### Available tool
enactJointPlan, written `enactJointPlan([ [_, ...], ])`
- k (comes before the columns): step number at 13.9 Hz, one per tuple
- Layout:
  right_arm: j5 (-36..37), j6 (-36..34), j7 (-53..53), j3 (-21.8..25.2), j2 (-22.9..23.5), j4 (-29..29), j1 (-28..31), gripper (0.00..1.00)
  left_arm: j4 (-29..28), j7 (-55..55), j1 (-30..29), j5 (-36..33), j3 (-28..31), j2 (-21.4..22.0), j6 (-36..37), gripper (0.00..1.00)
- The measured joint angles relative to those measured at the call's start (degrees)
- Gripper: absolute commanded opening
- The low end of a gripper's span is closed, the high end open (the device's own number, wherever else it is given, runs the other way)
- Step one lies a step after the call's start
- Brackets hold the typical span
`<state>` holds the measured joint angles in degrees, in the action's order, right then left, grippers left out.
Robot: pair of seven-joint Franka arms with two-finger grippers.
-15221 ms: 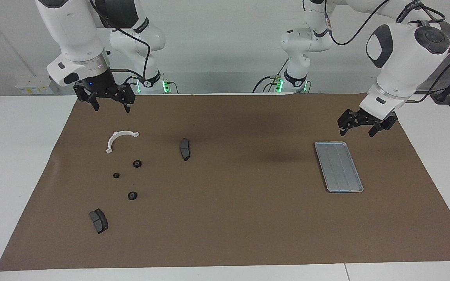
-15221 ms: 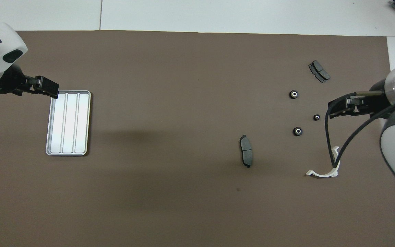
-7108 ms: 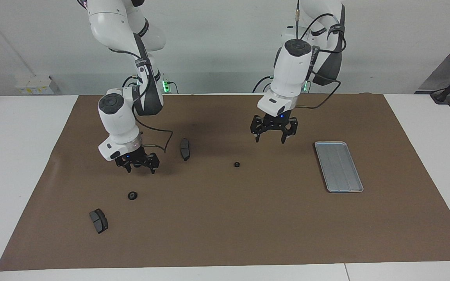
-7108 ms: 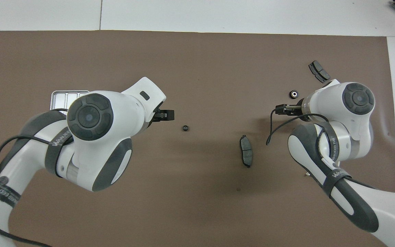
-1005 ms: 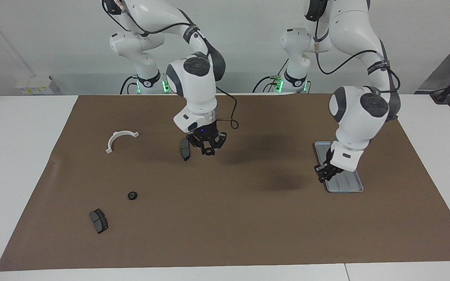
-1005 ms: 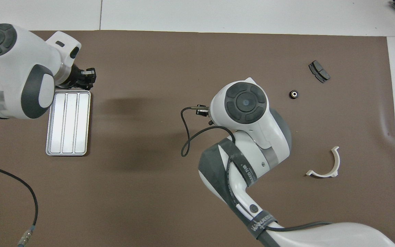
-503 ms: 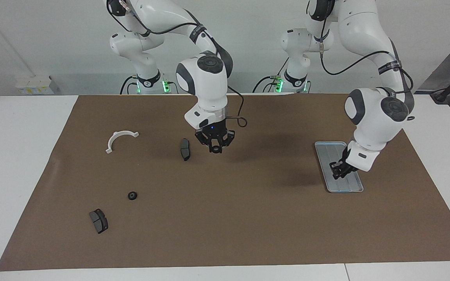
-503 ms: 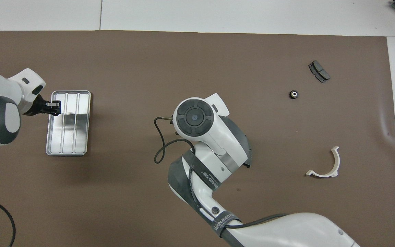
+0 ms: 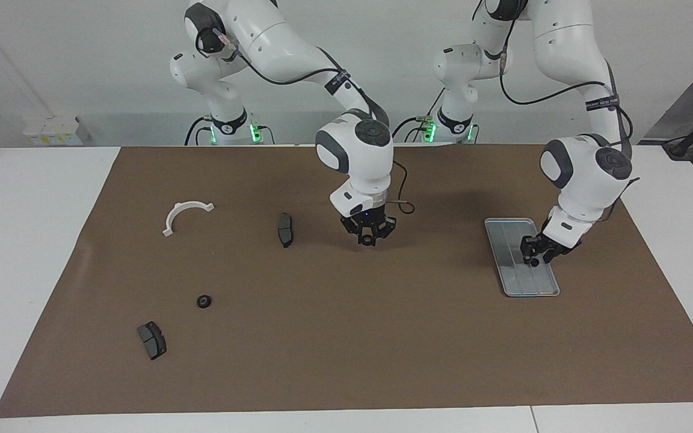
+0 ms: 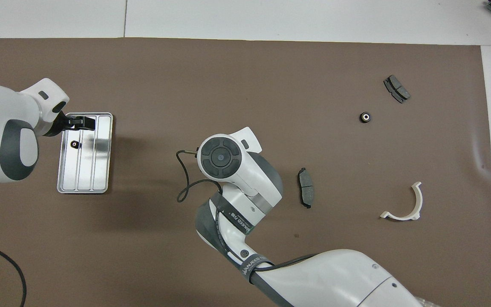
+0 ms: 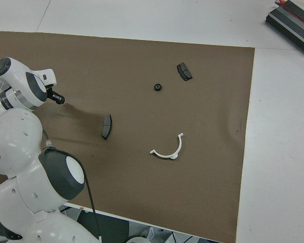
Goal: Pick bearing gear from pile to tray
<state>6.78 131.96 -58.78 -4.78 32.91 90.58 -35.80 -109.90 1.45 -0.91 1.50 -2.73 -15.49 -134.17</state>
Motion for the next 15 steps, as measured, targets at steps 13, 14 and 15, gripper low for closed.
enactJointPlan([
  [13,3.72,0.47,2.28,0.67,0.13,0.49,3.66,1.00,0.46,-30.94,17.35,0.01,-0.28,-1.60,-12.43,1.00],
  [14,3.71,0.47,4.43,0.71,-0.96,0.64,5.70,1.00,0.39,-31.78,18.85,0.01,-0.30,-2.12,-14.32,0.99],
  [15,3.70,0.38,7.00,0.72,-2.75,1.46,7.87,1.00,0.37,-33.33,20.99,0.01,-0.35,-2.86,-16.04,0.91],
])
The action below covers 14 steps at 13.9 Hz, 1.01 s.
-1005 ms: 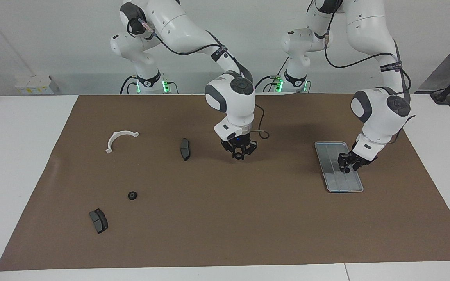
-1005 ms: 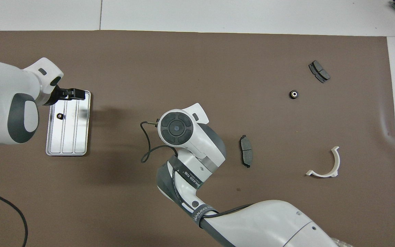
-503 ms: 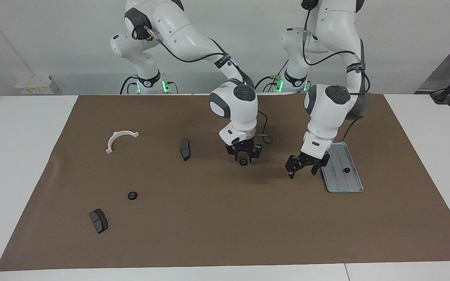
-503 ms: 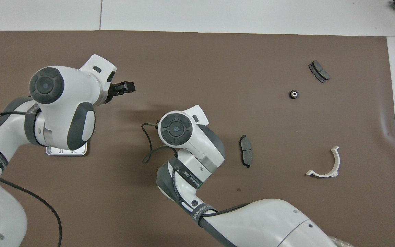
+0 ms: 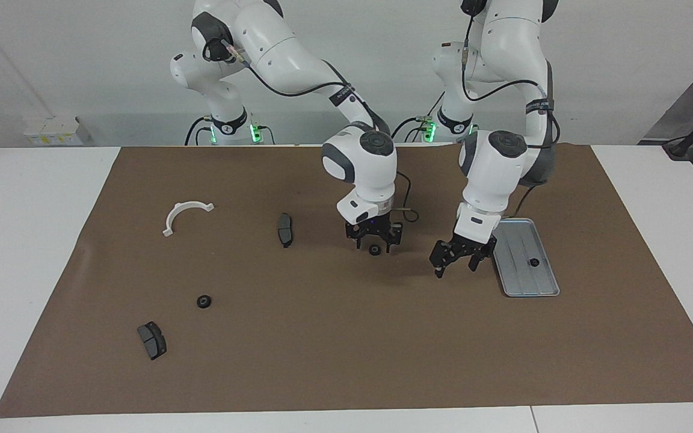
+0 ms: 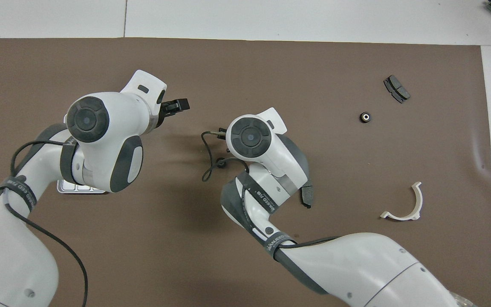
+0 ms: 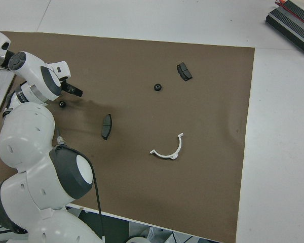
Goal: Pick bearing gear from pile to tray
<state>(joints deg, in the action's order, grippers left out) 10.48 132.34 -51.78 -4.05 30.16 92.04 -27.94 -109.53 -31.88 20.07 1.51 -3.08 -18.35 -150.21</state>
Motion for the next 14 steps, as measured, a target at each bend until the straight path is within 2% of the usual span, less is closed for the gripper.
enactJointPlan([
  [3,-0.03,-0.56,6.63,0.02,-7.27,5.64,5.82,1.00,-0.04,-2.07,6.38,0.00,0.03,-1.91,-1.03,0.81],
  [6,-0.55,-2.99,12.90,0.00,-12.79,8.86,10.88,1.00,-0.48,-1.96,10.12,-0.84,0.13,-3.04,0.37,0.73],
  [10,-1.73,-5.08,22.04,-0.02,-14.88,9.33,16.47,1.00,-1.99,-1.31,11.44,-4.80,0.17,-3.45,3.34,0.65],
  [14,-6.77,-5.42,34.22,0.03,-15.87,9.33,22.69,1.00,-3.08,0.86,11.98,-4.87,0.17,-3.43,4.83,0.55],
])
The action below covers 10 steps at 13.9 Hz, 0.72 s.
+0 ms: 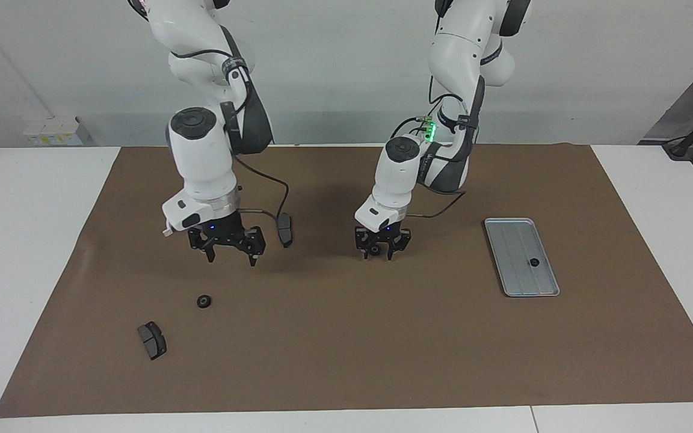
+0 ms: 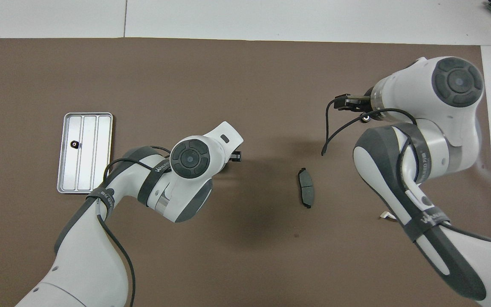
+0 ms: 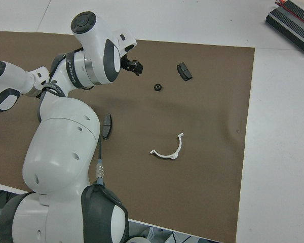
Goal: Pick bearing gear from pile to tray
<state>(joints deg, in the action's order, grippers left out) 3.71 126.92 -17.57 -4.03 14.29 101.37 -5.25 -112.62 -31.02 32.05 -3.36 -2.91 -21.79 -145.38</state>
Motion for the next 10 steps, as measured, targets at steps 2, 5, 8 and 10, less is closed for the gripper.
enactJointPlan([
  [2,-0.63,0.03,4.65,0.01,0.11,0.04,2.78,1.00,-0.28,0.26,0.03,-0.02,0.00,0.01,0.02,0.46],
  [5,-0.64,0.83,6.36,-0.01,1.52,0.07,4.17,1.00,-0.64,0.44,0.03,-0.17,0.14,0.25,0.17,0.17],
  [8,-0.64,3.01,8.38,0.01,3.98,0.08,5.81,1.00,-0.64,0.47,0.02,-0.18,0.27,0.34,0.20,0.00],
  [10,-0.65,5.16,9.55,0.02,5.68,0.08,6.78,1.00,0.68,0.45,-0.31,-0.17,0.89,0.36,1.74,0.00],
])
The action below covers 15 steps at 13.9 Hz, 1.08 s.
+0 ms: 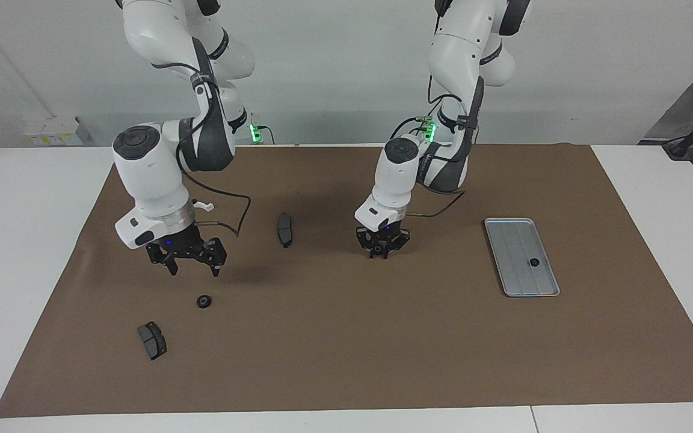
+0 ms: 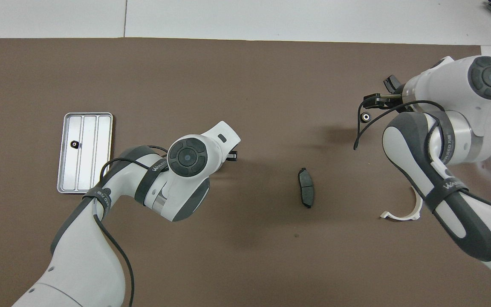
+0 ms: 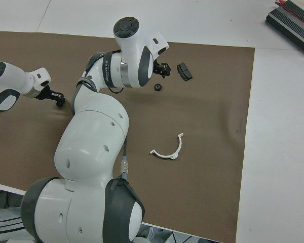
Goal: Pick bearing gear from pile to tray
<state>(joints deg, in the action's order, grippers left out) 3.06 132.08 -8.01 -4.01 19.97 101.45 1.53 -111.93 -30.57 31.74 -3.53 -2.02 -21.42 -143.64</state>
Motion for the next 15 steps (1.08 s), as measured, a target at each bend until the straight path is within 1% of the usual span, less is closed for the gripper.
enactJointPlan([
  [2,0.00,1.58,0.03,-0.06,1.52,0.00,0.05,1.00,4.39,0.05,-2.66,0.00,0.57,0.02,4.87,0.00],
  [4,0.00,3.15,0.03,-0.17,3.14,0.00,0.05,1.00,8.50,0.98,-7.81,0.00,0.75,0.08,8.51,0.00],
  [5,0.00,3.62,0.04,-0.19,3.93,0.00,0.05,1.00,9.37,2.30,-10.77,0.00,0.79,0.19,9.37,0.00],
  [7,0.00,3.89,0.26,-0.20,5.32,0.00,0.05,1.00,9.74,8.01,-16.80,0.00,0.84,0.61,11.83,0.00],
  [10,0.00,4.93,0.33,-0.20,7.11,0.01,0.05,1.00,8.67,22.65,-25.60,0.01,0.84,1.18,15.20,0.00],
  [11,0.00,5.34,0.33,-0.20,7.66,0.01,0.05,0.97,7.62,27.82,-28.40,0.02,0.84,1.44,15.31,0.01],
  [12,0.00,5.42,0.36,-0.20,8.15,0.01,0.05,0.91,6.46,32.29,-30.98,0.04,0.82,1.73,15.31,0.10],
  [13,0.00,5.43,0.39,-0.20,8.49,0.01,0.05,0.86,5.49,35.02,-32.79,0.04,0.80,1.97,15.31,0.24],
  [14,0.00,5.43,0.42,-0.22,8.71,0.03,0.04,0.80,4.63,36.54,-33.88,0.04,0.76,2.25,15.31,0.48],
  [15,0.00,5.43,0.43,-0.25,8.80,0.06,0.02,0.67,4.08,37.02,-34.19,0.04,0.68,2.56,15.31,0.70],
])
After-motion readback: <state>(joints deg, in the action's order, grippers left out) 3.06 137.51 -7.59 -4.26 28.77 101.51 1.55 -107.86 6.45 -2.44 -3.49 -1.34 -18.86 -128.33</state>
